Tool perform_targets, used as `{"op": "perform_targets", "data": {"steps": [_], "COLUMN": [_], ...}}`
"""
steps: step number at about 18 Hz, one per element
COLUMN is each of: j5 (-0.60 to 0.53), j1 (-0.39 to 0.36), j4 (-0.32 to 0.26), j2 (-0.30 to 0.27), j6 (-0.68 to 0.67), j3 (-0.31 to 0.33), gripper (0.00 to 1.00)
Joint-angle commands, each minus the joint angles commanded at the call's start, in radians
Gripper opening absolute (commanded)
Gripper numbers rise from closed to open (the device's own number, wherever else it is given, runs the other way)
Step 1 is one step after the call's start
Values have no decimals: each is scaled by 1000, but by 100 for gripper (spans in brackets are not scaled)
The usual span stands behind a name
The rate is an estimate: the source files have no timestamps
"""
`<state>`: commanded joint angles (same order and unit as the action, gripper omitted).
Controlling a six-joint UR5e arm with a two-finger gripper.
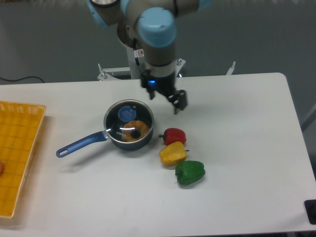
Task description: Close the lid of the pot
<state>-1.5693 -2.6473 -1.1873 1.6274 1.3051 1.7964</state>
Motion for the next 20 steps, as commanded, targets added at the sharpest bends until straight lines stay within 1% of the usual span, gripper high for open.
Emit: {"op": "perform_targets", "data": {"steps": [1, 4, 5, 11, 13, 16, 18, 20], "j5": [-3, -9, -9, -8, -9, -9, -6, -3], "j1": [-26, -109, -132, -195, -216, -243, -261, -269], "j4": [-9, -64, -69, -57, -58, -57, -54, -35], "j2": [15, 48, 69, 161, 215, 282, 310, 331], "j6": [34, 159, 210, 374, 405, 485, 499, 499], "j3": [-14, -63, -75, -152, -202, -253, -273, -287], "gripper": [100, 100, 100, 100, 100, 100, 100, 100]}}
